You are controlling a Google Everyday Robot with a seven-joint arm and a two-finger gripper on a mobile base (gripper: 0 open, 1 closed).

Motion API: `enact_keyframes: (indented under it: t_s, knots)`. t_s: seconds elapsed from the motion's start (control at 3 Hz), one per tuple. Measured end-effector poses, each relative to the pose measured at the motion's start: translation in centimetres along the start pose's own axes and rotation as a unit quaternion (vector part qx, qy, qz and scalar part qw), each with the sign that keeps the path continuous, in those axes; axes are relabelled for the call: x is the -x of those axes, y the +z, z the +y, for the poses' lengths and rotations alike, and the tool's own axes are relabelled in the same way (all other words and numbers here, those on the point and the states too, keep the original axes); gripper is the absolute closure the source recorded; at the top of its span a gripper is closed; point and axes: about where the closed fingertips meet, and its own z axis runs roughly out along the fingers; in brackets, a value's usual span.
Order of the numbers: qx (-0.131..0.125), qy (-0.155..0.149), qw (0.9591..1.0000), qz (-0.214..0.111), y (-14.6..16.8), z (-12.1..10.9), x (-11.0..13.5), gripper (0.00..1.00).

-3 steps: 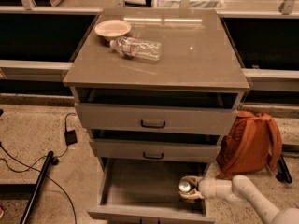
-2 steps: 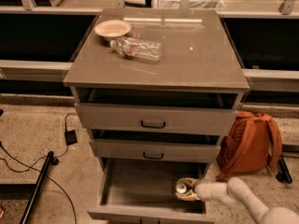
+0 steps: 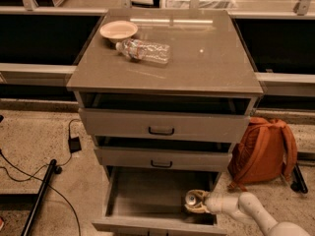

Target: Place redbull can into bottom drawer

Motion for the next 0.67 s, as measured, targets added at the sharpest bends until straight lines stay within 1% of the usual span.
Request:
enact_keyframes:
  t_s: [0.67]
  knots:
    - [0.0, 0.0, 1.0, 0.0, 0.01, 0.0, 0.0, 0.18]
